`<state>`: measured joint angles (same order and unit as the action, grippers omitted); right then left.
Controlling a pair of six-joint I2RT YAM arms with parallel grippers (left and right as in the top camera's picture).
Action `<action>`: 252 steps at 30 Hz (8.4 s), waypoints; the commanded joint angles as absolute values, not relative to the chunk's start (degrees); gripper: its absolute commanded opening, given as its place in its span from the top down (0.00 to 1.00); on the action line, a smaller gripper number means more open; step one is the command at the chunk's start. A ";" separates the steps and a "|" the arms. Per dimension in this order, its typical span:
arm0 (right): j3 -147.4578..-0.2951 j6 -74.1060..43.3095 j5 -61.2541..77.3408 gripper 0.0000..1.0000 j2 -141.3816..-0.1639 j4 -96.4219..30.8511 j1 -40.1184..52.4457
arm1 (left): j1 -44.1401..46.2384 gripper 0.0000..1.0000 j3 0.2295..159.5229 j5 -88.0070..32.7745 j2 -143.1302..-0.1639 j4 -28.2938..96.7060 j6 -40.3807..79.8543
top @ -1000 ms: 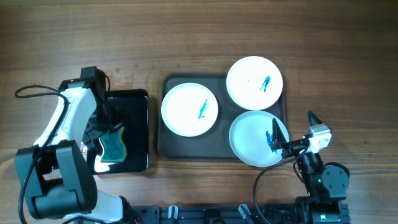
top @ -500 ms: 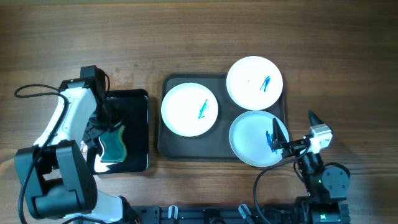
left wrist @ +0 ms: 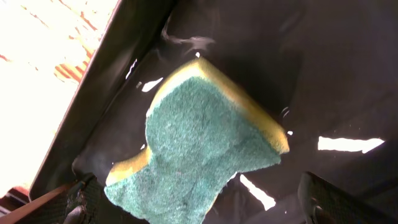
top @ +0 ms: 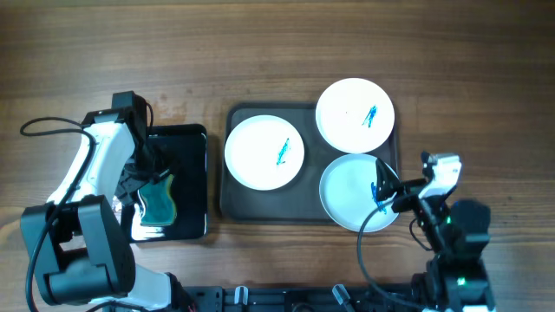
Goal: Clean dirty plates on tray and stack at the side
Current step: 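Move the right gripper to the rim of the lower-right plate, then lift the sponge with the left gripper out of the basin, then reach the right gripper over to the left plate and grip its rim, then lift and tilt the left plate upward with the right gripper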
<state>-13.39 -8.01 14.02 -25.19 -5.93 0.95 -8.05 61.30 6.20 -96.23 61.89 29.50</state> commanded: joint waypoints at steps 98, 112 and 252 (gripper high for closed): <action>-44.99 -17.74 25.82 0.00 -66.04 -46.61 0.80 | -18.26 0.48 48.69 -11.16 -89.41 36.62 3.38; -44.99 -18.06 25.85 0.00 -66.06 -47.37 0.80 | -18.22 0.45 48.69 -13.72 -96.47 34.24 3.42; -77.25 -7.88 14.20 0.58 -121.32 -16.56 25.47 | 8.54 0.96 48.80 13.23 -76.93 36.93 18.48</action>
<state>-76.29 -8.25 13.89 -118.32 -16.10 25.67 8.36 49.01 13.76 -77.71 37.08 17.34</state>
